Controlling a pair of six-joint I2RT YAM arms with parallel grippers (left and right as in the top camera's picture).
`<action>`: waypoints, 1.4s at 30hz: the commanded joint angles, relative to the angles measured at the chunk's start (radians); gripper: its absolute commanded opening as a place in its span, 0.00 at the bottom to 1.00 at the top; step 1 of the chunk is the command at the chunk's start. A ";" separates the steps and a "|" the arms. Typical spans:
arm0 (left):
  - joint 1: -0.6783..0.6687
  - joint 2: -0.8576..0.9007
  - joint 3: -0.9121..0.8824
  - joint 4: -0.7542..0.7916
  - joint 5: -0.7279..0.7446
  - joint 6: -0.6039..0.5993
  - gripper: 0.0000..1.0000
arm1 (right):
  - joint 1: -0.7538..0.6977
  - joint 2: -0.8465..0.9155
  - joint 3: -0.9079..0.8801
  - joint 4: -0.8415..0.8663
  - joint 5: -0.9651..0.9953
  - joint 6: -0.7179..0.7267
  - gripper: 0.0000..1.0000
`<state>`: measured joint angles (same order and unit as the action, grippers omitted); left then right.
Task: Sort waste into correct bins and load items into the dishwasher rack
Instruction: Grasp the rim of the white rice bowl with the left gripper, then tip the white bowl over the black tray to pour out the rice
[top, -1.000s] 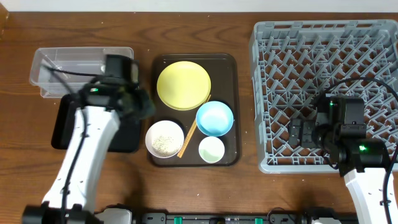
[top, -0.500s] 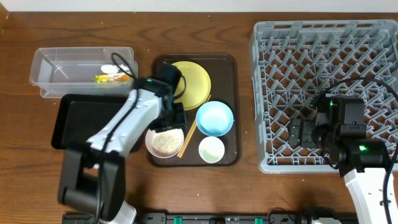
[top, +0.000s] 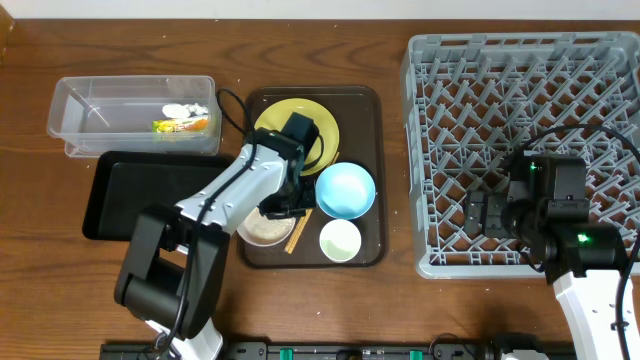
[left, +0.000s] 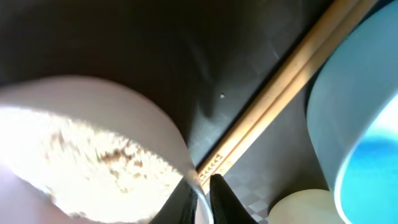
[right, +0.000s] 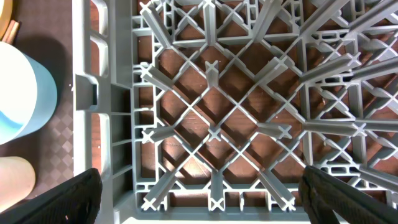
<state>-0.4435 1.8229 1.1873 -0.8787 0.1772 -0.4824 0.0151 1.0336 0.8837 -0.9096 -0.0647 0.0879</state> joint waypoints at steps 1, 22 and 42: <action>-0.013 0.006 -0.008 -0.003 -0.005 -0.010 0.08 | -0.001 -0.004 0.019 -0.002 -0.008 0.002 0.99; -0.011 -0.182 0.063 -0.137 -0.061 -0.008 0.06 | -0.001 -0.004 0.019 -0.003 -0.008 0.001 0.99; 0.609 -0.318 0.061 -0.098 0.355 0.436 0.06 | -0.001 -0.004 0.019 -0.003 -0.008 0.001 0.99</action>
<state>0.0700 1.4921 1.2293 -0.9840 0.3328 -0.2081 0.0151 1.0336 0.8837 -0.9123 -0.0647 0.0879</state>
